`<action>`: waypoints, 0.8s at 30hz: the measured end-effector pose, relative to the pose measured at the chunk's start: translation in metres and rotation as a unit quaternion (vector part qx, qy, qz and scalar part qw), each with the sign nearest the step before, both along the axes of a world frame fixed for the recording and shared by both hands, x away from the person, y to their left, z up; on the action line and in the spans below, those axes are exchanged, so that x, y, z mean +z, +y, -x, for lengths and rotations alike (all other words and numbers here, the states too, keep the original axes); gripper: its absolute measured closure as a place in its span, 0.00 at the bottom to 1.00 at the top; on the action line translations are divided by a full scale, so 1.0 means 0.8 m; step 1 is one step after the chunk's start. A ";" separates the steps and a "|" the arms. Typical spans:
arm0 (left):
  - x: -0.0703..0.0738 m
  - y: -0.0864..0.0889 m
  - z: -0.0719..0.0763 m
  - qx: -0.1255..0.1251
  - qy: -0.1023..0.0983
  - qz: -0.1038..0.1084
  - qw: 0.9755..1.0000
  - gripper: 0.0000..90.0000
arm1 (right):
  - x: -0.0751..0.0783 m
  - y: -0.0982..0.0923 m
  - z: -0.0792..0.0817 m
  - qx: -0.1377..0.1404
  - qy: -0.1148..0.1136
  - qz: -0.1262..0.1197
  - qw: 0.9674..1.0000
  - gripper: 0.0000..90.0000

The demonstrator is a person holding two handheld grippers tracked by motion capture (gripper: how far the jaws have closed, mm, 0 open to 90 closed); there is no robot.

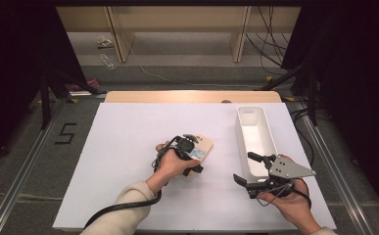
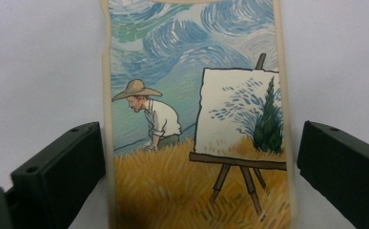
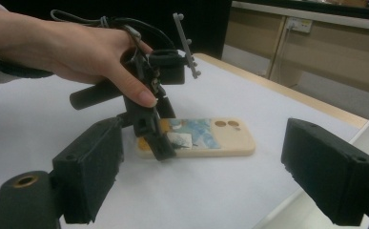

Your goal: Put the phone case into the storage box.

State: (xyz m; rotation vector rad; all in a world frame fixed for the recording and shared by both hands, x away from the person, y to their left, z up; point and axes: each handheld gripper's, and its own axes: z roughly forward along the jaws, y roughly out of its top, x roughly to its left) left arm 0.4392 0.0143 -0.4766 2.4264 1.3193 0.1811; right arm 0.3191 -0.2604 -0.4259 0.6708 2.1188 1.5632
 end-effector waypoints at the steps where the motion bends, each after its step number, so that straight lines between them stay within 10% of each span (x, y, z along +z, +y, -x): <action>1: 0.000 0.000 0.000 -0.002 0.000 -0.002 1.000 0.02 | 0.000 0.000 0.000 -0.001 0.000 -0.001 1.000 0.17; 24: 0.000 -0.001 0.000 0.000 -0.008 -0.014 1.000 0.04 | 0.000 0.000 0.000 0.000 0.000 -0.001 1.000 0.17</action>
